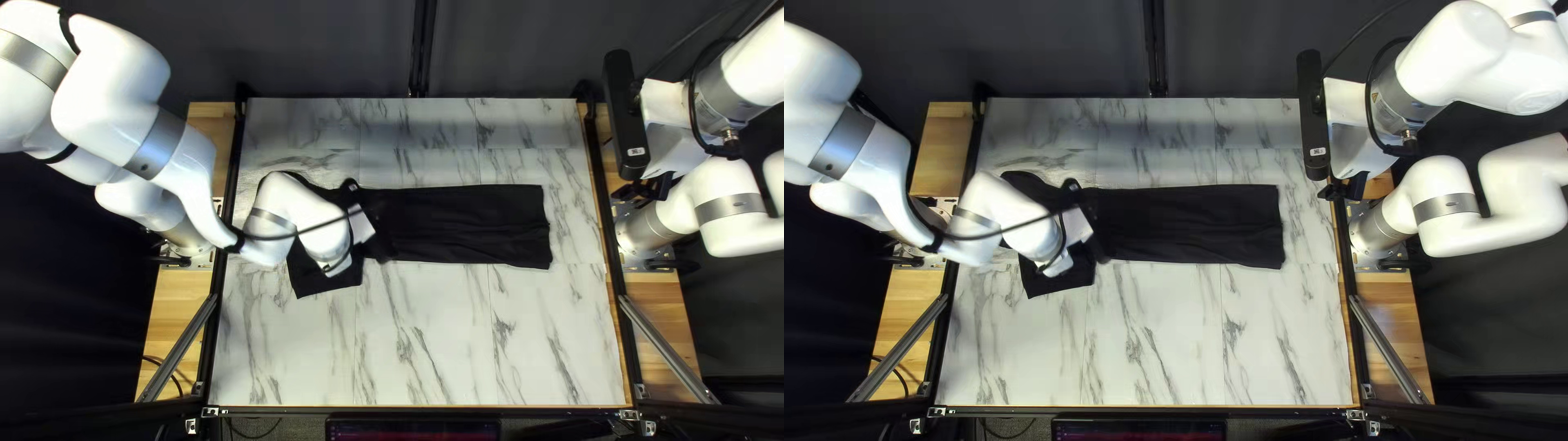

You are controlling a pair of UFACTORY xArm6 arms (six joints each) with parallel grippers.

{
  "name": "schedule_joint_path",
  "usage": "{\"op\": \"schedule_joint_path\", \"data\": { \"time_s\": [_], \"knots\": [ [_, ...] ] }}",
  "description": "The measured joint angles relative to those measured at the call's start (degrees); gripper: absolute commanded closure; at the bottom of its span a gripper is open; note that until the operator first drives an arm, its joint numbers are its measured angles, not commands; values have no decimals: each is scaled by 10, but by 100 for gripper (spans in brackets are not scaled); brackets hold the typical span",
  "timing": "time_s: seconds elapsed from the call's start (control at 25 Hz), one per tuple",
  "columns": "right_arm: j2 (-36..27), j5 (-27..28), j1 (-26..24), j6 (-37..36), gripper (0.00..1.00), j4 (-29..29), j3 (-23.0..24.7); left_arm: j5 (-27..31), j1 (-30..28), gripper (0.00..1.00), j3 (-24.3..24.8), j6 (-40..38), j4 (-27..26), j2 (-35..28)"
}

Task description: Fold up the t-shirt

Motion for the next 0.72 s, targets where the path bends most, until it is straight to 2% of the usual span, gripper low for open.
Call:
{"op": "schedule_joint_path", "data": {
  "time_s": [0.32,0.72],
  "knots": [
    [0,0,0,0,0,0,0,58,-41,100,-53,79,-11,44],
    [0,0,0,0,0,0,0,120,-30,100,-76,148,-8,43]
  ]
}}
